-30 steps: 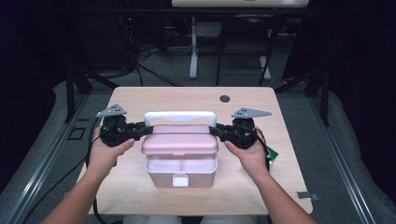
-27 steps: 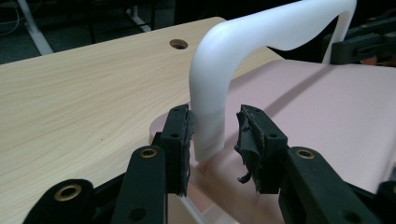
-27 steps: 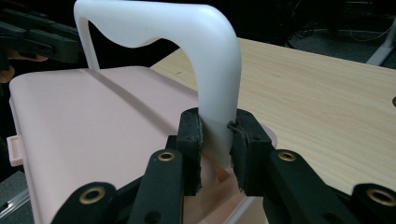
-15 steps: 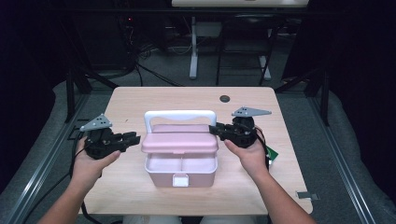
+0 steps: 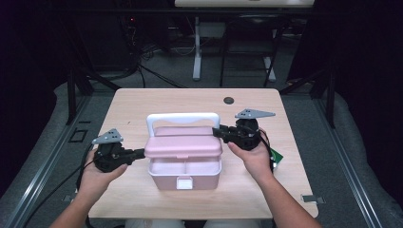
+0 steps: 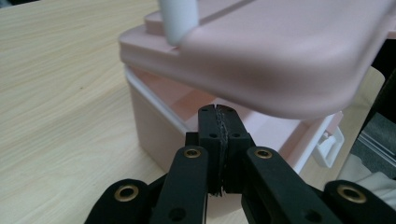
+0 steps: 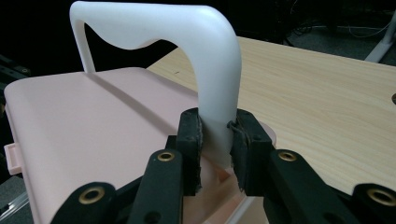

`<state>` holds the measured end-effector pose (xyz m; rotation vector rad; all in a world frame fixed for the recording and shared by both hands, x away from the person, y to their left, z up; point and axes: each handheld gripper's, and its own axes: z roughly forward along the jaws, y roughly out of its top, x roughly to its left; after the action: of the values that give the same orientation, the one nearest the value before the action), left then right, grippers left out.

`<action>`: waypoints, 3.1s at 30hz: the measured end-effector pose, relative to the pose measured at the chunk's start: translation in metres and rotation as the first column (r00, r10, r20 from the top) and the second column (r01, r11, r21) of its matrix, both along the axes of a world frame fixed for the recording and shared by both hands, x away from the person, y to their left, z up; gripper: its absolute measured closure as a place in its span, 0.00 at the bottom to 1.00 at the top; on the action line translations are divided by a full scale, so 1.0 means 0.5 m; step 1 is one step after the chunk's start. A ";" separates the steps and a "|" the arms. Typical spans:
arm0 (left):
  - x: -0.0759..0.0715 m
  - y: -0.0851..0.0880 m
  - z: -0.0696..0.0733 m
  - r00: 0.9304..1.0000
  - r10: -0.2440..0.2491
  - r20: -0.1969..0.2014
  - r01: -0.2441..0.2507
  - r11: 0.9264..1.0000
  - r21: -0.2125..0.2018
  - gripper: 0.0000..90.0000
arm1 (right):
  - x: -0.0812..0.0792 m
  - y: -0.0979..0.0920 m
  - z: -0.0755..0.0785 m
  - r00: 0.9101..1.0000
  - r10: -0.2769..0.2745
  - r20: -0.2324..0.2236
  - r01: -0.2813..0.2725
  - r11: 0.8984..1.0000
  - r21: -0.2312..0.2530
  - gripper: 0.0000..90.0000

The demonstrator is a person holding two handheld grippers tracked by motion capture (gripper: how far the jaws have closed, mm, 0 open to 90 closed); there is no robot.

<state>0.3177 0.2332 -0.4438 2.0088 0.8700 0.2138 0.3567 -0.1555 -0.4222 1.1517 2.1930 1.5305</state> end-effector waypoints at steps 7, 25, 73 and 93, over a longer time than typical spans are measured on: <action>0.001 -0.034 -0.006 0.999 -0.044 -0.009 0.044 0.999 0.015 1.00 | -0.001 0.000 0.000 1.000 0.001 -0.001 -0.001 1.000 -0.001 0.82; -0.008 -0.050 0.001 0.997 -0.082 -0.007 0.082 0.996 0.022 1.00 | 0.000 0.000 -0.003 1.000 0.000 -0.002 0.000 1.000 0.003 0.82; 0.092 -0.060 0.115 0.999 0.012 0.031 -0.013 1.000 0.027 1.00 | -0.104 -0.007 -0.079 0.998 0.069 0.007 -0.069 0.995 -0.074 1.00; 0.135 -0.057 0.119 0.998 0.062 0.019 -0.062 0.997 0.044 1.00 | -0.110 0.045 -0.109 0.991 0.133 -0.015 -0.134 0.981 -0.139 1.00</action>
<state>0.3854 0.2048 -0.3844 2.0194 0.9245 0.2877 0.3018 -0.1330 -0.4769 0.9858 2.3816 1.3969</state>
